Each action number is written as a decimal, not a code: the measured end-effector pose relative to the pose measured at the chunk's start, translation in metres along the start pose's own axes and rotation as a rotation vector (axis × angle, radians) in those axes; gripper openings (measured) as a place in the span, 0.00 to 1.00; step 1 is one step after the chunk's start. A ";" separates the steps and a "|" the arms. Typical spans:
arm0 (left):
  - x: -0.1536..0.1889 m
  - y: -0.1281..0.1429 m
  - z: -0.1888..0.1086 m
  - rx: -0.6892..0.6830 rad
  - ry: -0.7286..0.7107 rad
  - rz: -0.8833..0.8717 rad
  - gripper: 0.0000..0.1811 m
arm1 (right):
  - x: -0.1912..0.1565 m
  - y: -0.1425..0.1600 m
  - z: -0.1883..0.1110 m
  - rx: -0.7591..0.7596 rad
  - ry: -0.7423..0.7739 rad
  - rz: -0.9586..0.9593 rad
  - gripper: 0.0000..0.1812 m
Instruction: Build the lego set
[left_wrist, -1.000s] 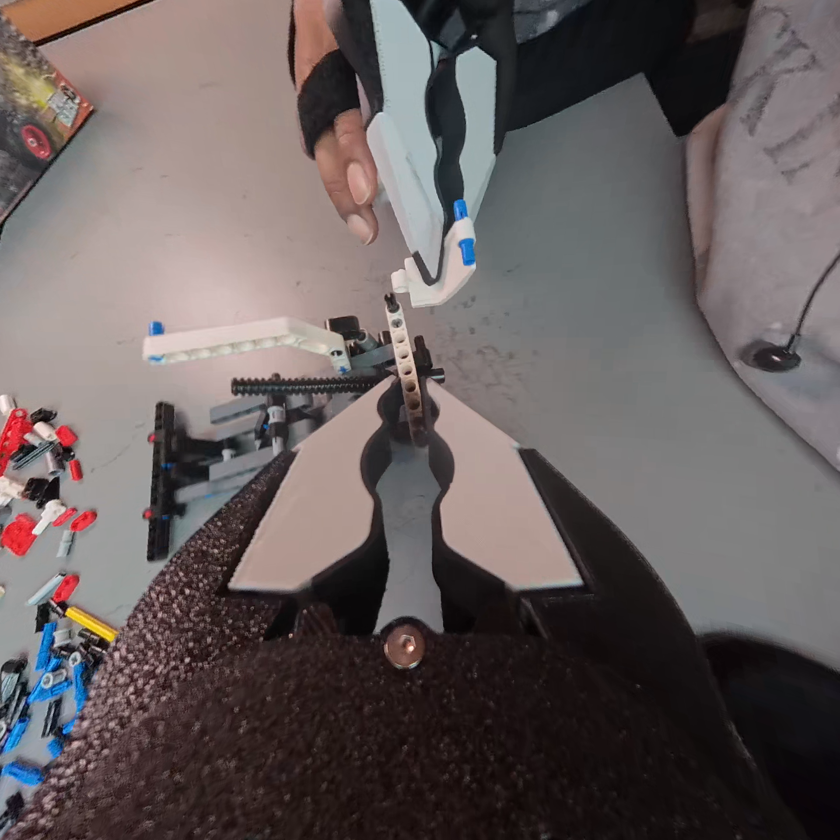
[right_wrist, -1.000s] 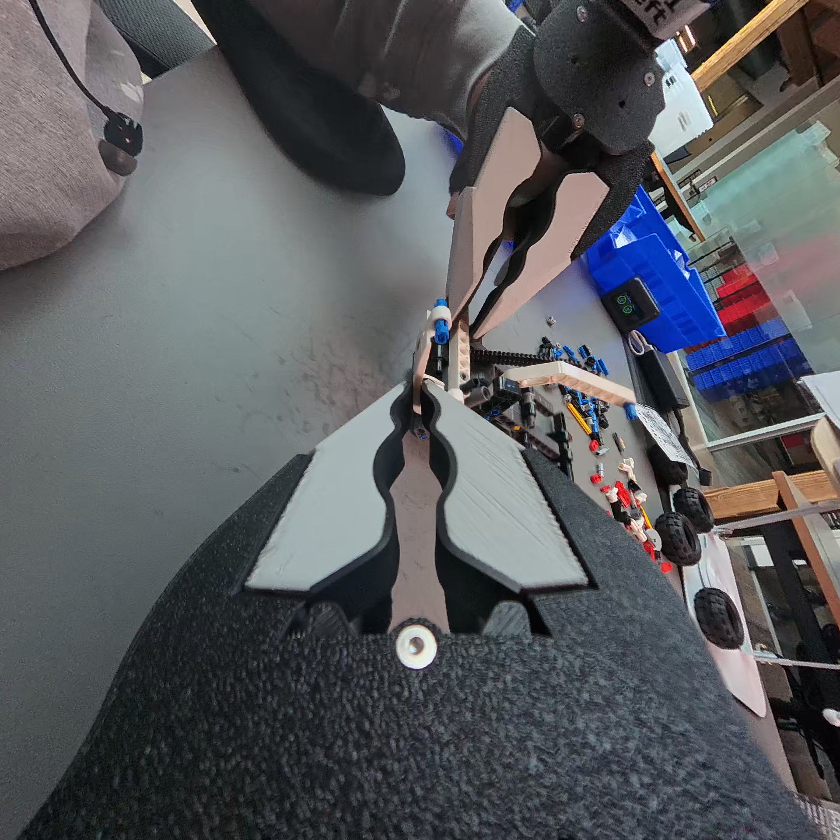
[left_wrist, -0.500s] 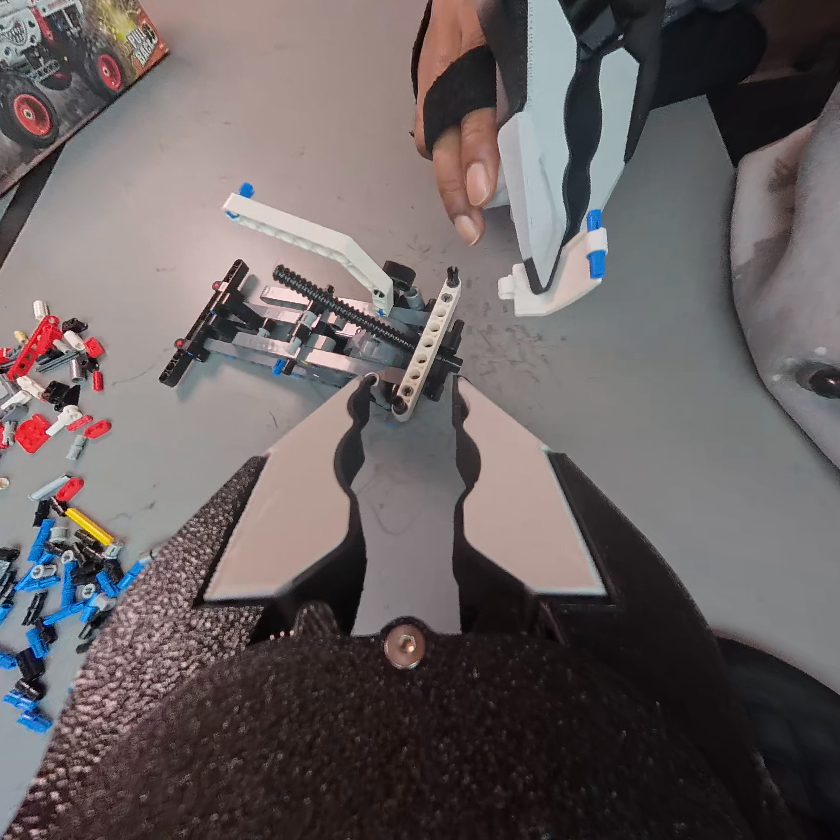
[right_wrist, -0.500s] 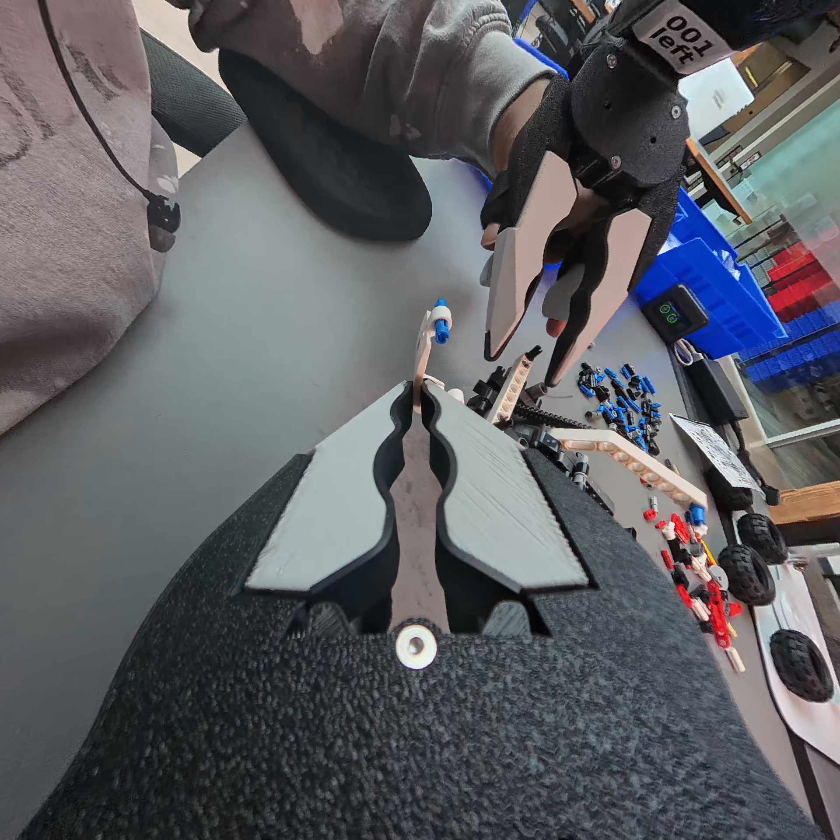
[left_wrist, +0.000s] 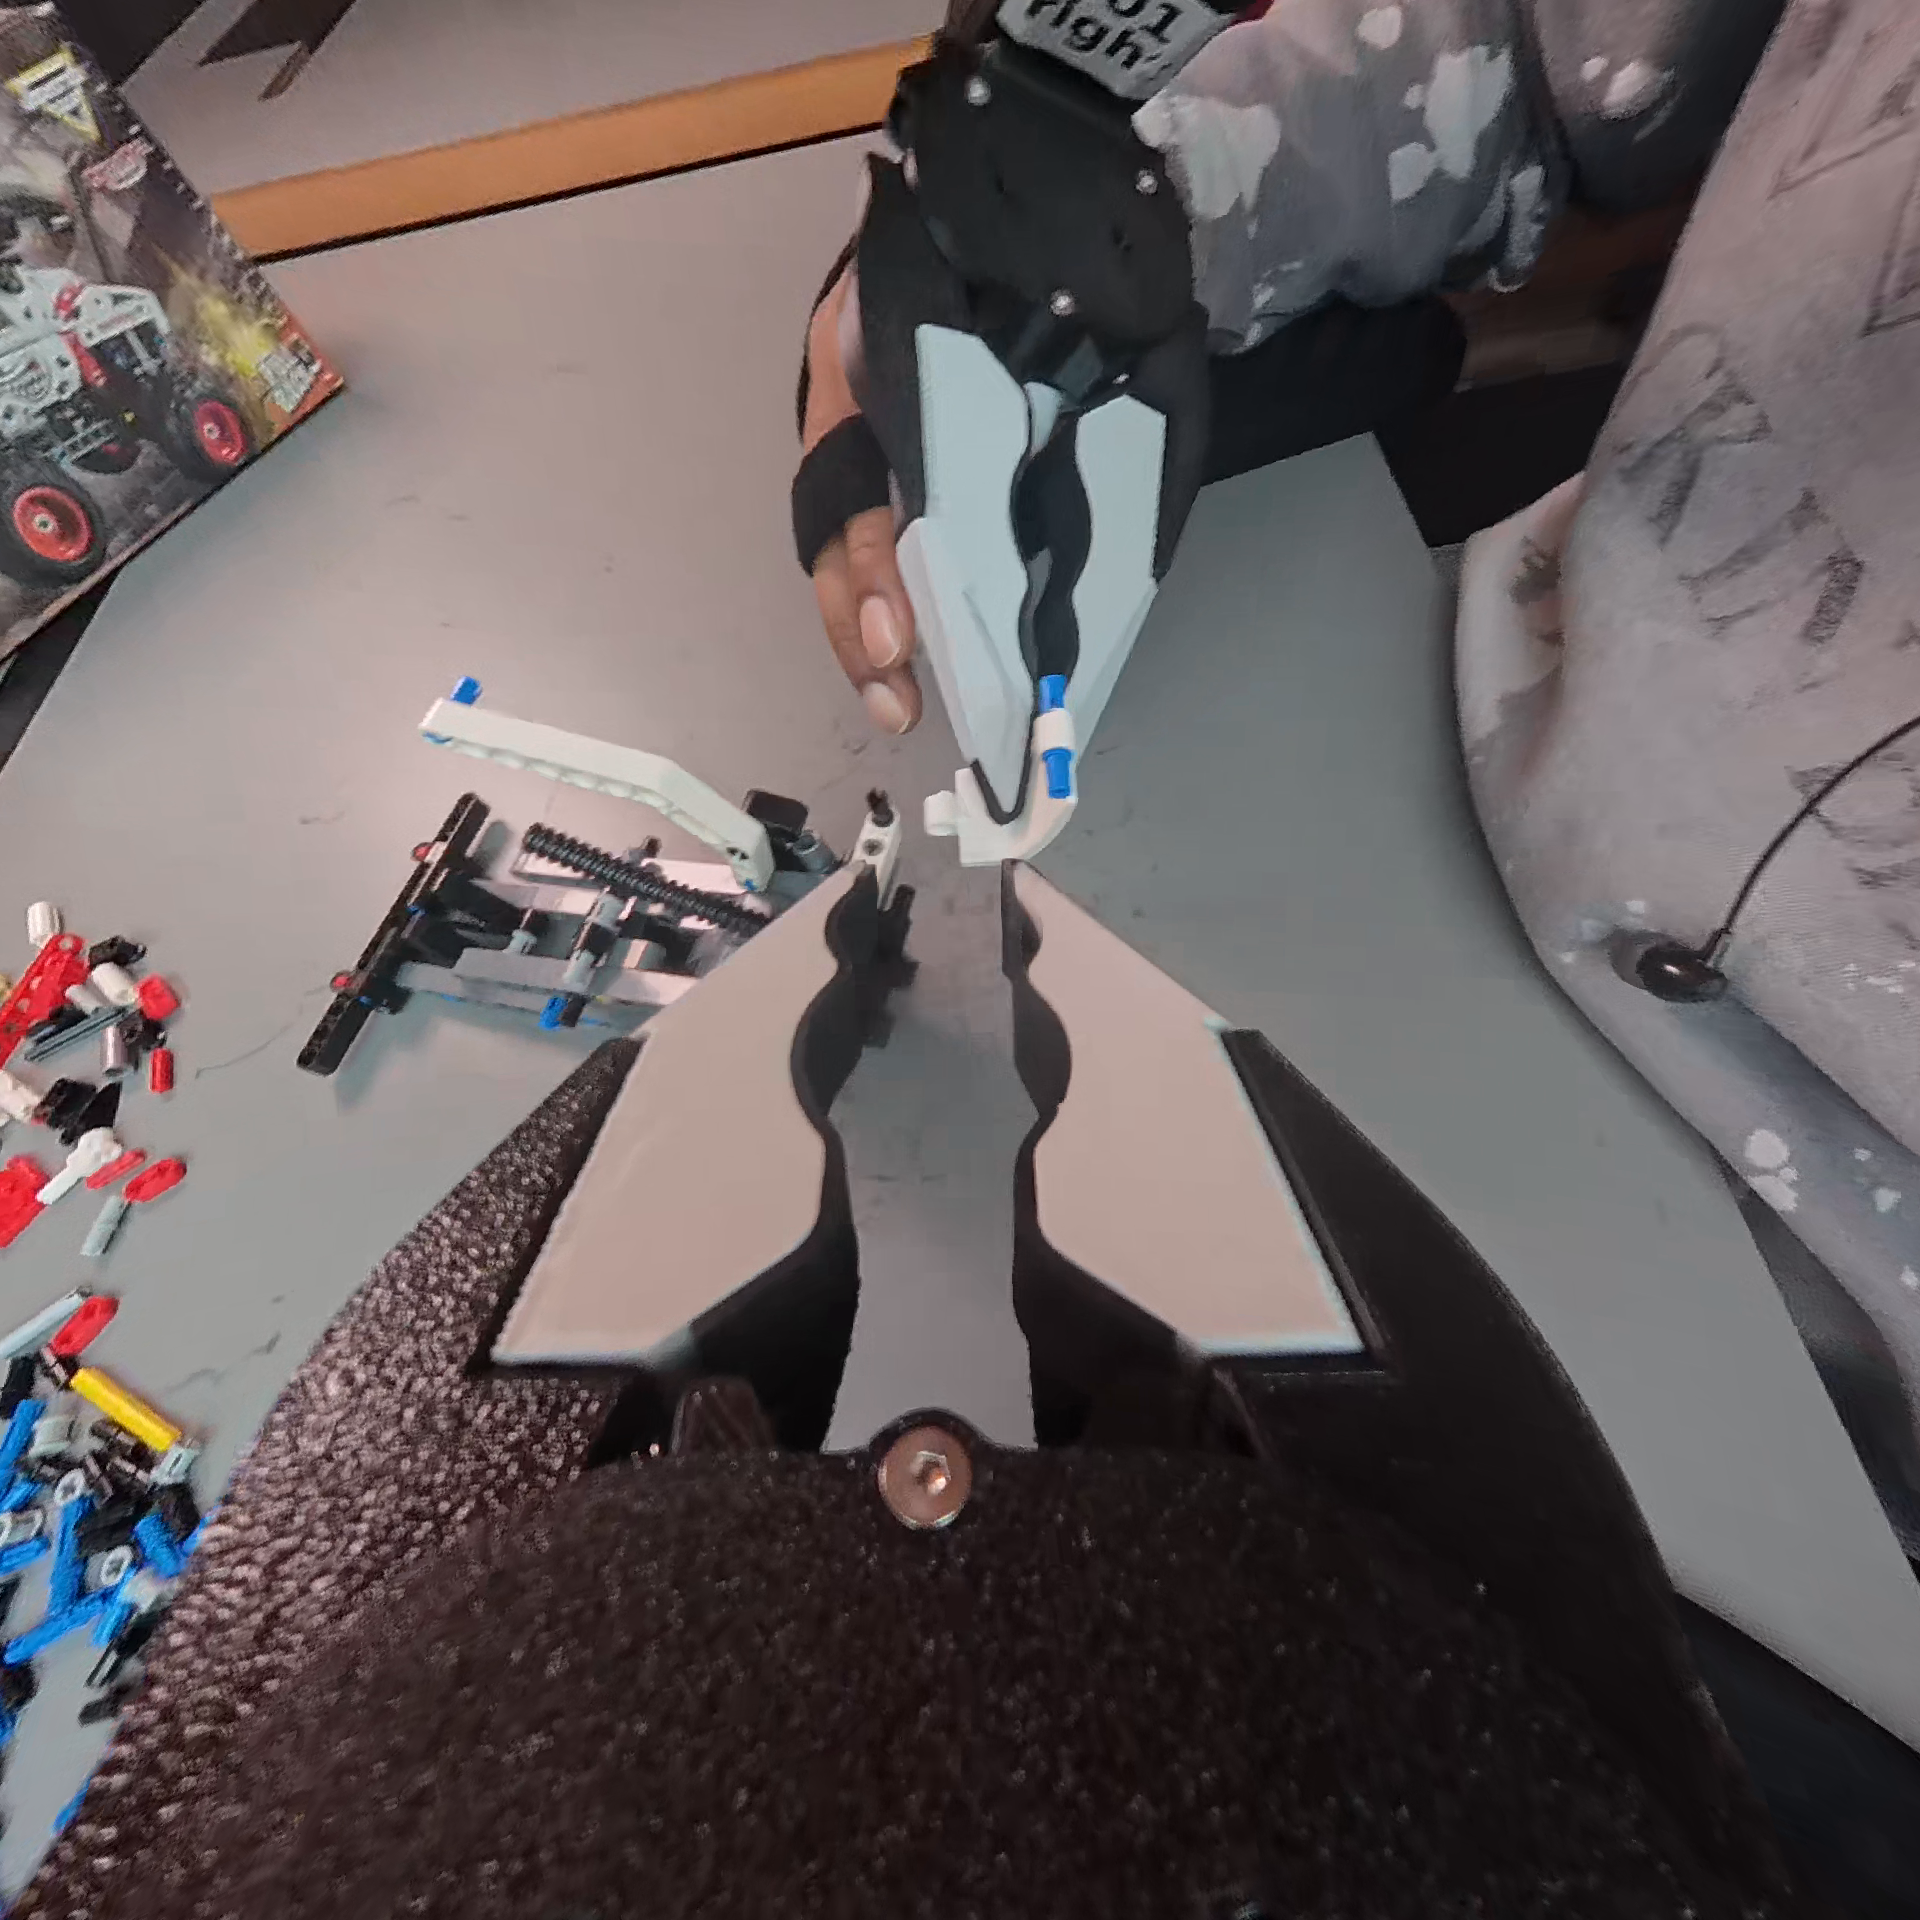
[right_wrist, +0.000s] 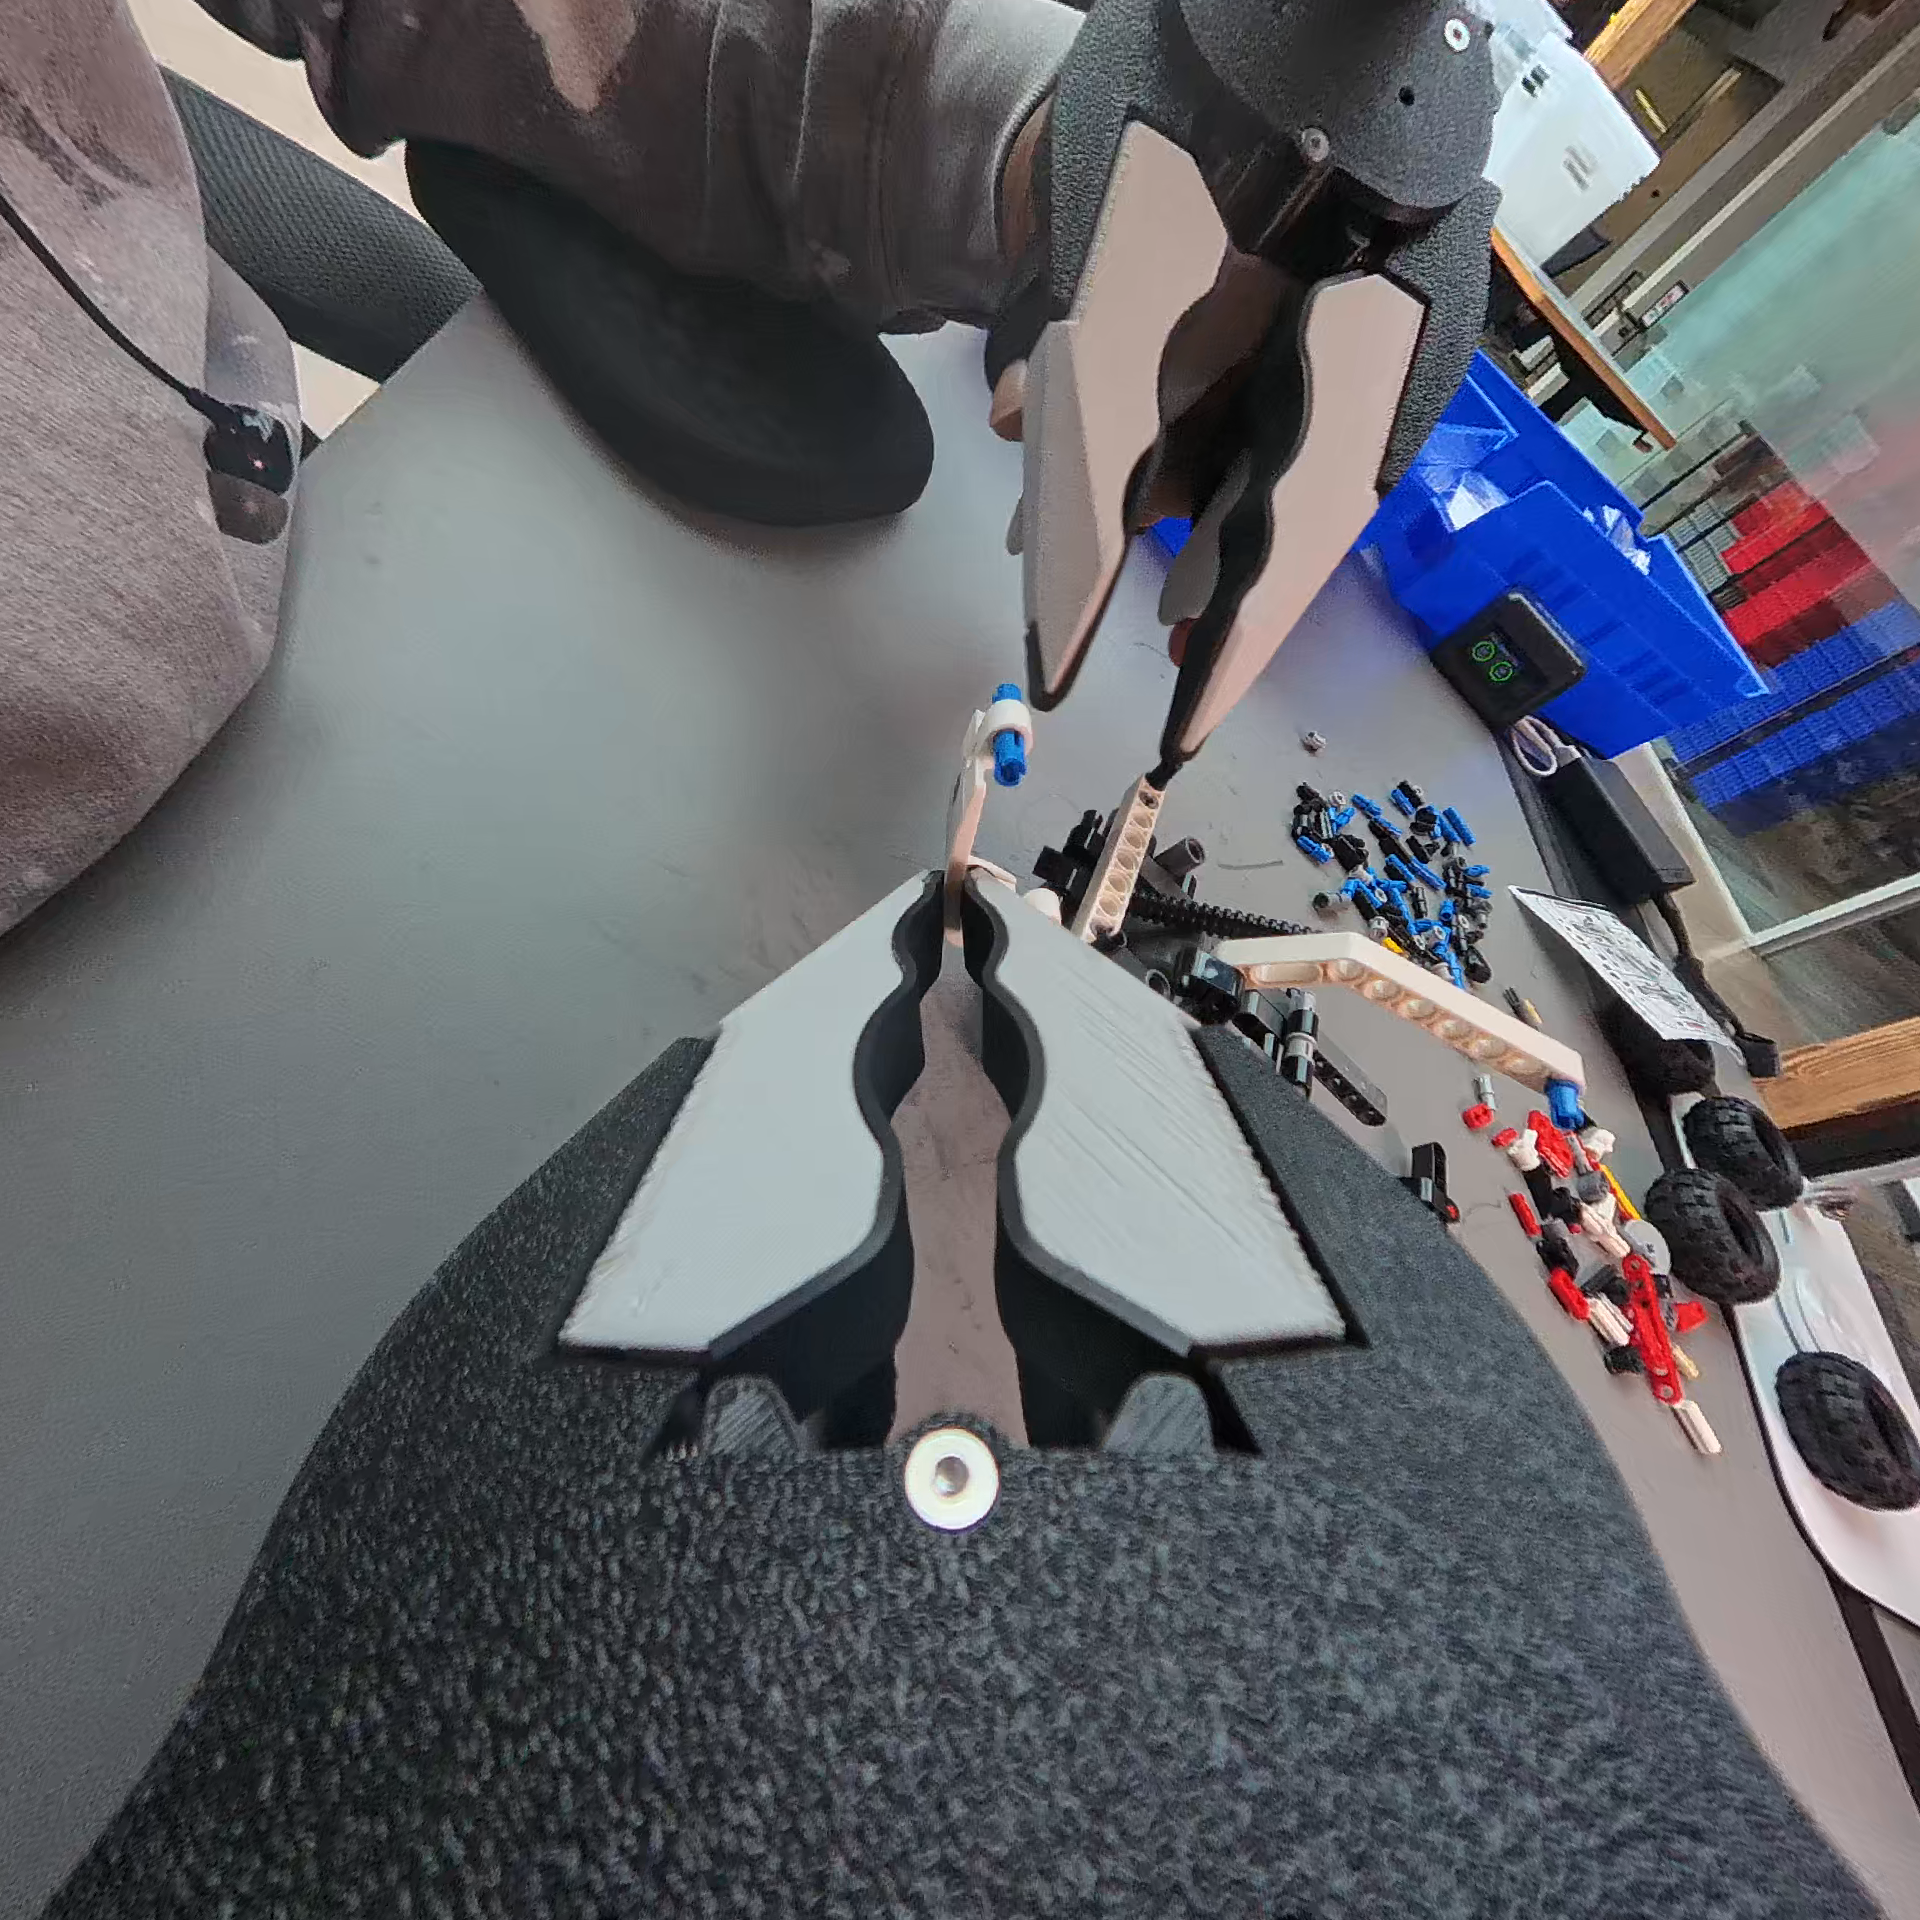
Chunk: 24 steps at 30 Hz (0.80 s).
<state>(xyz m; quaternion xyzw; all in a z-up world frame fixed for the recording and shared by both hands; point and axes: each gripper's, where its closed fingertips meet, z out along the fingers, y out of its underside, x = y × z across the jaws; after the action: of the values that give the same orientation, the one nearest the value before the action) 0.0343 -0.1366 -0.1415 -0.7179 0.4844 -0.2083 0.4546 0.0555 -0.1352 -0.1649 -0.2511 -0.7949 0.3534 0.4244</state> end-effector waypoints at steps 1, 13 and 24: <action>0.007 -0.001 0.001 0.003 0.023 0.016 0.14 | 0.000 -0.002 0.001 0.008 0.004 0.007 0.01; 0.027 -0.004 0.011 0.059 0.073 0.017 0.02 | -0.001 -0.018 0.010 0.062 0.019 0.092 0.02; 0.021 -0.008 0.009 0.147 0.102 -0.073 0.02 | 0.009 -0.009 0.012 -0.077 0.156 -0.112 0.04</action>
<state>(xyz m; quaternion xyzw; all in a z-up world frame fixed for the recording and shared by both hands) 0.0543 -0.1499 -0.1419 -0.6882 0.4641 -0.2960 0.4727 0.0401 -0.1390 -0.1582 -0.2490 -0.7854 0.2776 0.4941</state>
